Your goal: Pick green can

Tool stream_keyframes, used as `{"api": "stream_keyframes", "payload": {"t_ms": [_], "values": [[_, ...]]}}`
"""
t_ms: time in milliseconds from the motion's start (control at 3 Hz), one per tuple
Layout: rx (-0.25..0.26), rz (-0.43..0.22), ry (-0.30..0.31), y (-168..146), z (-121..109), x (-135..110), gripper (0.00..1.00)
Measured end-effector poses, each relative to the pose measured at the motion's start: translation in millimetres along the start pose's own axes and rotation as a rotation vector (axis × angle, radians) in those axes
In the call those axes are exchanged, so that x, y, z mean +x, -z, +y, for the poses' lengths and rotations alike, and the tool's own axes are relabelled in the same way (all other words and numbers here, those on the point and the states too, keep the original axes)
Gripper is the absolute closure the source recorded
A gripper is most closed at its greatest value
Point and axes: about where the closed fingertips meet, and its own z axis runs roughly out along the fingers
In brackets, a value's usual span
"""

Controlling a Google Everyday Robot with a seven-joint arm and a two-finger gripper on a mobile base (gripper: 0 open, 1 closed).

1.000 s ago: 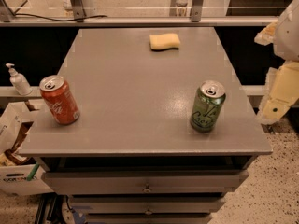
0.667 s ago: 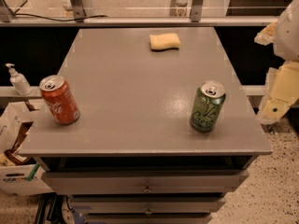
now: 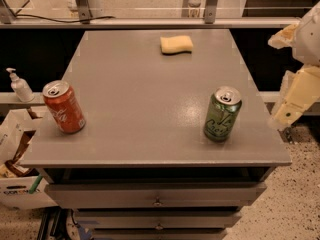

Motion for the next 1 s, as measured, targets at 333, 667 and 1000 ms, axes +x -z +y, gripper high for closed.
{"api": "stream_keyframes", "payload": {"t_ms": [333, 667, 1000], "values": [[-0.050, -0.068, 0.040, -21, -1, -15, 0.00], [-0.098, -0.094, 0.073, -46, 4, -28, 0.00], [-0.136, -0.099, 0.085, -67, 12, -33, 0.00]]}}
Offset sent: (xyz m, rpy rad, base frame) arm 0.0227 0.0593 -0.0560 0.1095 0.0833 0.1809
